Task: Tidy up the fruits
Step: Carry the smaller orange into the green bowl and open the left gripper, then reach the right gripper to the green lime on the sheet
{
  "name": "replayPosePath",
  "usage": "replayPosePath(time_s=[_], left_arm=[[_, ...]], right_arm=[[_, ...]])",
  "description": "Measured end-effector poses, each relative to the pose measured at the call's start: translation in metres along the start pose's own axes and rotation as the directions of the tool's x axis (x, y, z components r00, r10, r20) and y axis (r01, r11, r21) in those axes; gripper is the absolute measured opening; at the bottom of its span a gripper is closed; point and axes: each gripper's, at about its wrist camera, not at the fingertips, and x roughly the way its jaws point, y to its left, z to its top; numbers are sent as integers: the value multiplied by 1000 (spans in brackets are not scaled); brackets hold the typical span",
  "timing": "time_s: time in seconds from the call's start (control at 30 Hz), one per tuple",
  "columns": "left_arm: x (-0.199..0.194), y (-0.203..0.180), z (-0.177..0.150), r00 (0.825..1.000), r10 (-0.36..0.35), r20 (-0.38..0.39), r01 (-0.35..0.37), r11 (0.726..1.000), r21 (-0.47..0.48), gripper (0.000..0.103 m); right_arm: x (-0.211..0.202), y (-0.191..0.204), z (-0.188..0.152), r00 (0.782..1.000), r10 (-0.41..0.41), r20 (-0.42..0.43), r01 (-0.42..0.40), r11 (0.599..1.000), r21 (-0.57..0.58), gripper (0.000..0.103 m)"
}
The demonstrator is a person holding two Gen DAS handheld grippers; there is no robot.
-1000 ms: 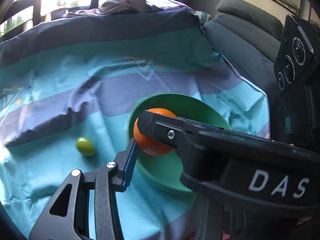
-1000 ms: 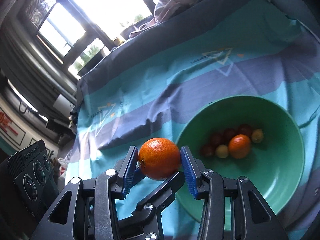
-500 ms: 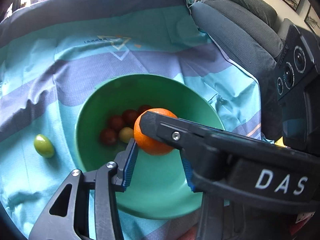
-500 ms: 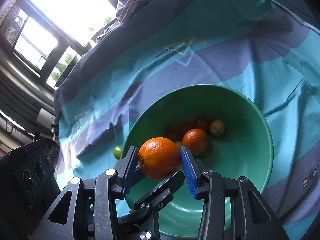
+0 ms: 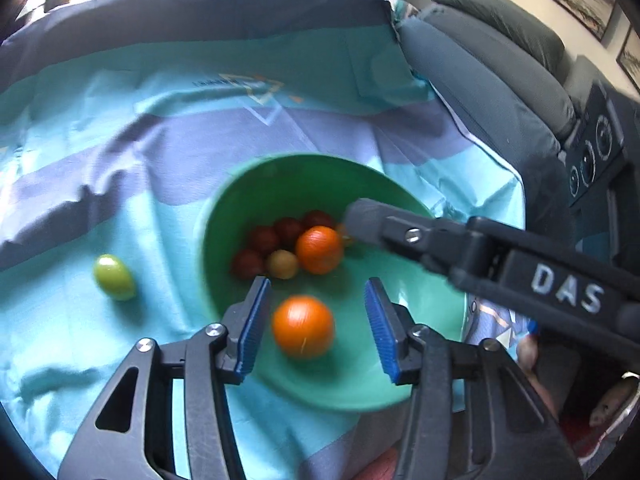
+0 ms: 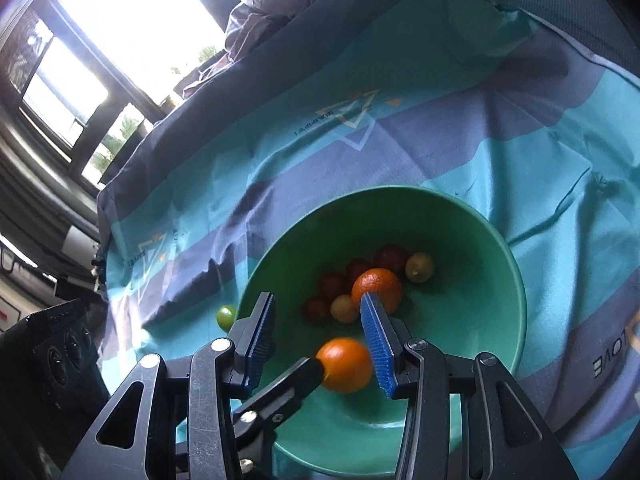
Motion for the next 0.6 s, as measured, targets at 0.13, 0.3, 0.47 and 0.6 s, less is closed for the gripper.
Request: replayPosePath(time_s=[0.13, 0.3, 0.47, 0.6], left_arm=[[-35, 21, -5, 997, 62, 54, -61, 998, -24, 56], [-81, 63, -17, 980, 176, 93, -165, 980, -109, 63], [-111, 105, -38, 949, 303, 90, -281, 939, -199, 65], [-112, 143, -57, 948, 312, 63, -282, 915, -288, 66]], right_arm=[[-3, 13, 1, 999, -8, 32, 10, 999, -43, 47], [2, 38, -1, 999, -22, 46, 27, 993, -111, 46], [18, 72, -8, 1000, -4, 6, 5, 979, -204, 46], [42, 106, -18, 998, 2, -69, -22, 955, -295, 46]])
